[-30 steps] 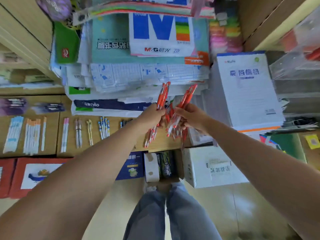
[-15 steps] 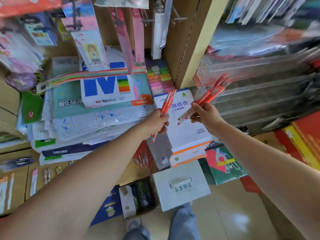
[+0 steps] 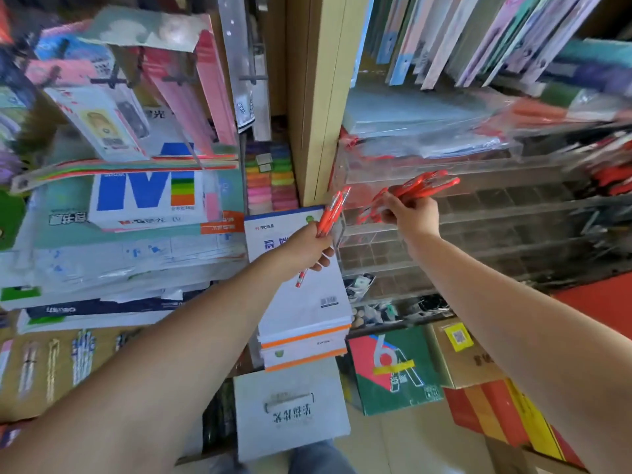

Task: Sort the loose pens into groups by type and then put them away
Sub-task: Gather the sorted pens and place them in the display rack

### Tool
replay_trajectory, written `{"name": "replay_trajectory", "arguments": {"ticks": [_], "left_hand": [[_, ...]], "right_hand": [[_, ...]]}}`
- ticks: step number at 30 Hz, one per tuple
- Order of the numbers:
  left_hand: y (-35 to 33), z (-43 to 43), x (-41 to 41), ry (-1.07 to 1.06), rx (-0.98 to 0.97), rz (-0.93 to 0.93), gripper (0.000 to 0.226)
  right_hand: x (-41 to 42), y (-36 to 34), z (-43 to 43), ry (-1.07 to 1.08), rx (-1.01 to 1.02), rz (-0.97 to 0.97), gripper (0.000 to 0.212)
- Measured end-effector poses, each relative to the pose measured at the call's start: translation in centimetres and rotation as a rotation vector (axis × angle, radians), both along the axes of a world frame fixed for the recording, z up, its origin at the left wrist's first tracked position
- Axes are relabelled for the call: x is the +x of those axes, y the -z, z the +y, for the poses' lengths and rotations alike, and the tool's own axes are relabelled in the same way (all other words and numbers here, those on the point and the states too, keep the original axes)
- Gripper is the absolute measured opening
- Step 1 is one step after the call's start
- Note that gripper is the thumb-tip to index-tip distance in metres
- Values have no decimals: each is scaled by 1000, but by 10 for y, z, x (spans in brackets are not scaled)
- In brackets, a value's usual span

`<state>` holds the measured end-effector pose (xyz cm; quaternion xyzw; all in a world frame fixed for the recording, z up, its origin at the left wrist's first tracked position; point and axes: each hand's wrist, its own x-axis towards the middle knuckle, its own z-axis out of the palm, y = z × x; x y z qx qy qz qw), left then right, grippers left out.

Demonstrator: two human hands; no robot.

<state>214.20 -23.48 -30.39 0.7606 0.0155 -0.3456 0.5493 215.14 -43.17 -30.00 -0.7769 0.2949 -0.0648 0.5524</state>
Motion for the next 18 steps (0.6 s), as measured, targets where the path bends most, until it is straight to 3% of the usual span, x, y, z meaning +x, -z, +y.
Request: {"name": "replay_trajectory", "arguments": {"ticks": [8,18], "left_hand": [[11,4,8,-11,1,74,9],[9,15,11,45,-32,95,11]], "right_hand": [[18,20,5,-10,-296,33,17],[13,23,6,65,-254,-23,45]]}}
